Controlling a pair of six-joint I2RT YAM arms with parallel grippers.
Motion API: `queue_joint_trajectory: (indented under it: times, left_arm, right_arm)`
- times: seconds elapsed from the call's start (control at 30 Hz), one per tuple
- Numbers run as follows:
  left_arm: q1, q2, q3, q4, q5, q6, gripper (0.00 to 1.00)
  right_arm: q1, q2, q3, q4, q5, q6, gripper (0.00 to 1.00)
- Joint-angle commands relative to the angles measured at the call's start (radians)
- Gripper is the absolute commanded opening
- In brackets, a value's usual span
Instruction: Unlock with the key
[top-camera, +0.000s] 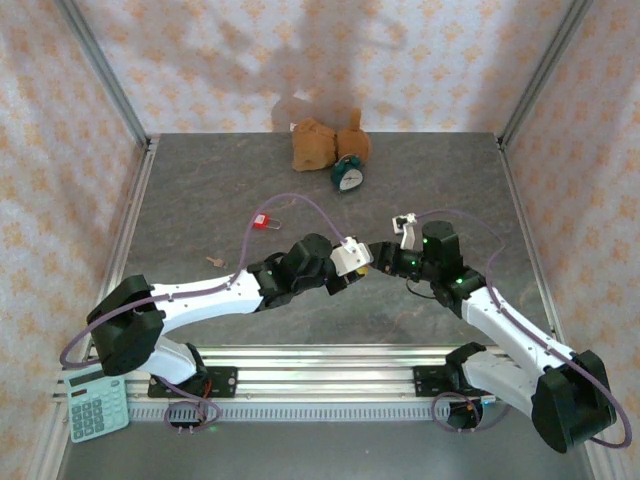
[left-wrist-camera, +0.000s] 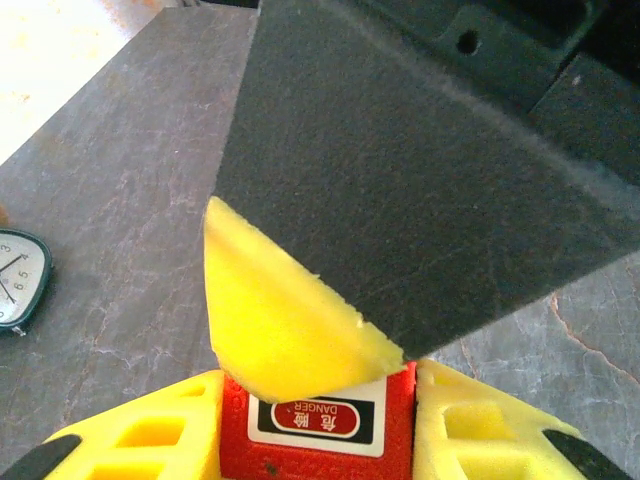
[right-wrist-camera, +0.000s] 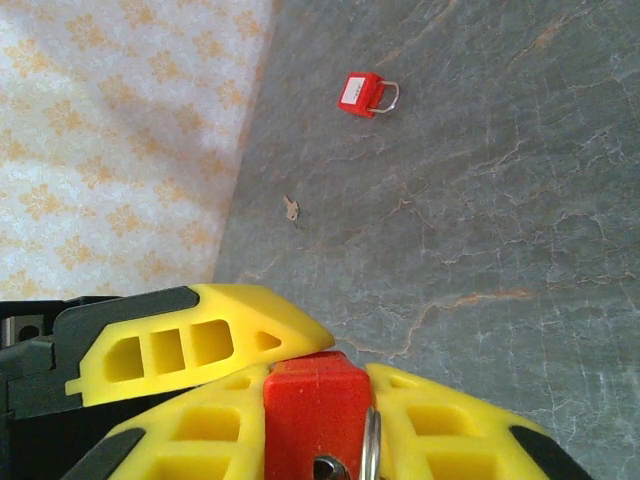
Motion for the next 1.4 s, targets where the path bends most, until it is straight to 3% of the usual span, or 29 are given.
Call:
queue_joint_trajectory:
  times: [0.0,0.17,0.4,0.6,1.07,1.37]
  left_arm:
    - [0.007,0.008,0.023,0.037,-0.032,-0.002,0.29]
    - [0.007,0.011,0.024,0.024,-0.033,-0.002,0.25]
    - [0.008,0.007,0.017,0.007,-0.045,-0.005,0.25]
    - [0.007,-0.004,0.004,-0.007,-0.066,-0.001,0.26]
    - [0.009,0.028,-0.041,0.024,-0.045,-0.055,0.26]
    - [0.026,0.164,-0.037,0.087,0.068,-0.098,0.29]
  right_arm:
    - [0.018,0.000,0.019,0.005,-0.012,-0.004,0.21]
    - [0.018,-0.009,0.018,0.001,-0.004,0.003,0.25]
    - [0.019,-0.048,0.042,-0.083,0.066,-0.010,0.52]
    - [0.018,-0.091,0.070,-0.219,0.189,-0.050,0.61]
    - [-0.049,-0.169,0.134,-0.448,0.458,-0.066,0.67]
    - [-0.094,-0.165,0.096,-0.444,0.467,-0.020,0.67]
